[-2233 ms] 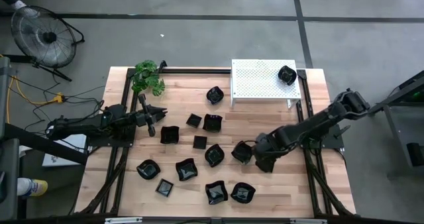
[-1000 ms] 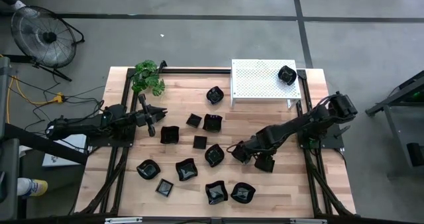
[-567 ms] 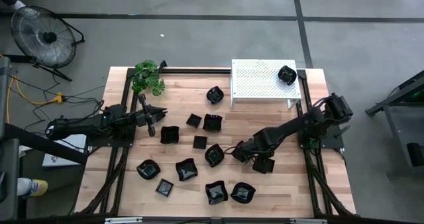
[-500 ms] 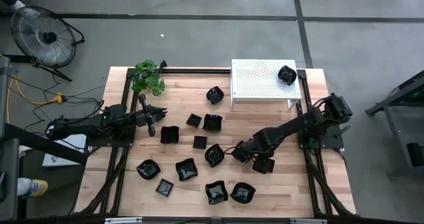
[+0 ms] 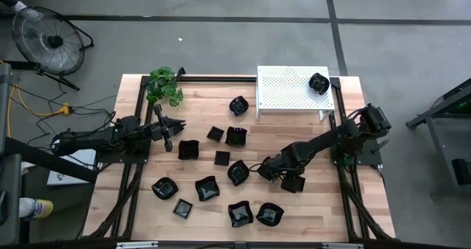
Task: Pick & Place Mini shaped plates
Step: Put the square plate on the shelf
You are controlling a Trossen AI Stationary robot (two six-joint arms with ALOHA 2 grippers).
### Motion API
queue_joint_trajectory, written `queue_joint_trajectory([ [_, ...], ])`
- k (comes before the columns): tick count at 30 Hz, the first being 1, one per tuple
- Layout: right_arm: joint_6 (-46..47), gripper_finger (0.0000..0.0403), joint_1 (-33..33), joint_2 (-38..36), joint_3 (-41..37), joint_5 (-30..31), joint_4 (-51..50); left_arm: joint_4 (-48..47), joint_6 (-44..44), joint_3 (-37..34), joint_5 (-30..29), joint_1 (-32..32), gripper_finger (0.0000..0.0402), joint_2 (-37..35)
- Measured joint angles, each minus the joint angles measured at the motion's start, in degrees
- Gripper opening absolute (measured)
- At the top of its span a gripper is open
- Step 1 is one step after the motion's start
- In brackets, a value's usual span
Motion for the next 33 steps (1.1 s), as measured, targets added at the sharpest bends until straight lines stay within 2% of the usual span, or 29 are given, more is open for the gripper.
queue_joint_trajectory([
  [7,2.01,0.0101,-0.02,-0.15,-3.6,-4.52,6.66,0.0,0.0,0.0,0.0,0.02,0.0046,0.0],
  [33,2.67,0.0042,-0.09,-3.13,-3.65,-3.1,4.05,0.0,0.0,0.0,0.04,0.02,0.0046,0.0],
])
